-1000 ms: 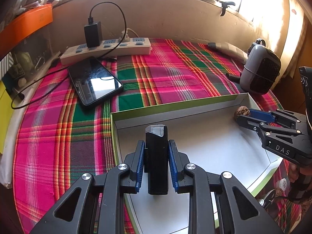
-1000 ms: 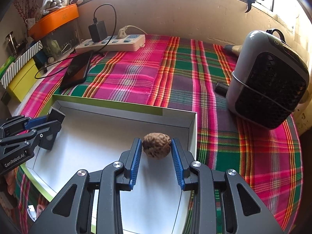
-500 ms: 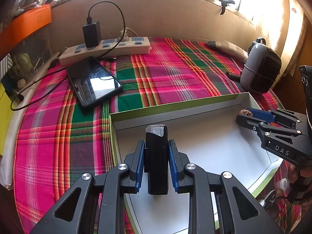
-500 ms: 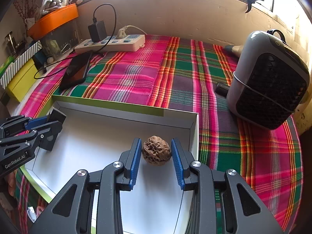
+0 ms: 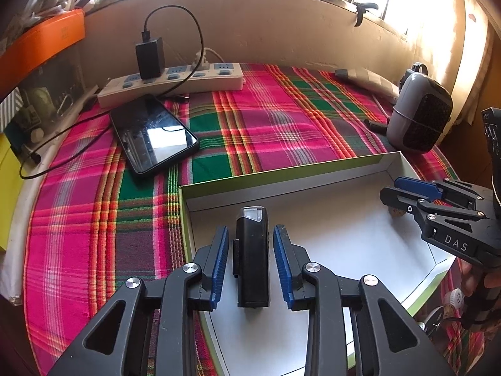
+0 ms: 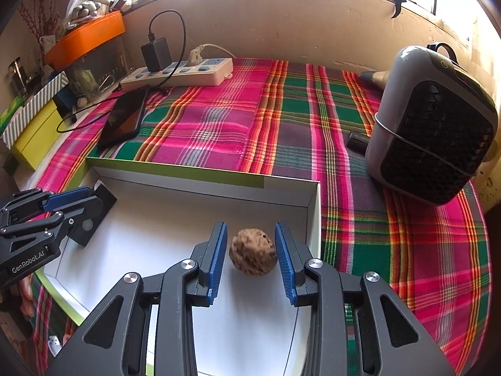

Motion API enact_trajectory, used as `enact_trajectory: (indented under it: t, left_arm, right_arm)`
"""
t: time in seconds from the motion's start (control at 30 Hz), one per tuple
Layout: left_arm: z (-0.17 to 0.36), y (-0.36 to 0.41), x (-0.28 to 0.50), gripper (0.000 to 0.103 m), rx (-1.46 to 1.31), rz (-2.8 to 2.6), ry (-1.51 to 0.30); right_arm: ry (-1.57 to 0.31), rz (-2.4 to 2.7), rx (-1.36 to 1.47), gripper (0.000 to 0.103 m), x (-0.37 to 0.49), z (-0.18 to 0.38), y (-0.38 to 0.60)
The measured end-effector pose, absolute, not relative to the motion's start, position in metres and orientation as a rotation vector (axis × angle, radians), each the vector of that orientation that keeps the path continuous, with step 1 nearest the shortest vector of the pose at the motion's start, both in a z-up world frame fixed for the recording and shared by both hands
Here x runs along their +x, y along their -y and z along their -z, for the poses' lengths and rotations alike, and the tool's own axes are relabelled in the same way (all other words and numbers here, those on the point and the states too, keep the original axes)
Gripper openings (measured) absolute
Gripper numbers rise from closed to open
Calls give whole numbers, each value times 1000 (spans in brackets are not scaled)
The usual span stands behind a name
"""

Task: Organize objects
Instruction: 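Lower and release the walnut with the right tool while the left tool releases the power bank, then move the left tool to the white USB cable while the right tool approaches the white jar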

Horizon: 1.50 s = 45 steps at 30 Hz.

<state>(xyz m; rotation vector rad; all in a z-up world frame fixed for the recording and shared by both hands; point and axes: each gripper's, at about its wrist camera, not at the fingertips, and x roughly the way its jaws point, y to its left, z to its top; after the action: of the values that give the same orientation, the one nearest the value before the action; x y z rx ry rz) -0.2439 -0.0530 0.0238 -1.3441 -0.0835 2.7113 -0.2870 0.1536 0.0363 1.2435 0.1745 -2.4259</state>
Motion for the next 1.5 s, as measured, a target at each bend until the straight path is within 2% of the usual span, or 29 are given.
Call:
enact_trajectory:
  t: [0.07,0.17,1.1,1.5]
  left_arm:
    - [-25,54,-242,29,-1341,-2714,97]
    - [-28,55,-239,29,-1333,-2720,110]
    - [-63,61,-150,30,-1178,-2759,128]
    - [-49,61,-105,30,-1184,-2683,123]
  right_arm:
    - [-156,2424,1234,43,-285,-38,-155]
    - [-155,2425,1217,48,-280,-41,-155]
    - [-81,2488,1110,49,-206,-72,-182]
    - [-57,2524,1035,49,-152,-76,-205]
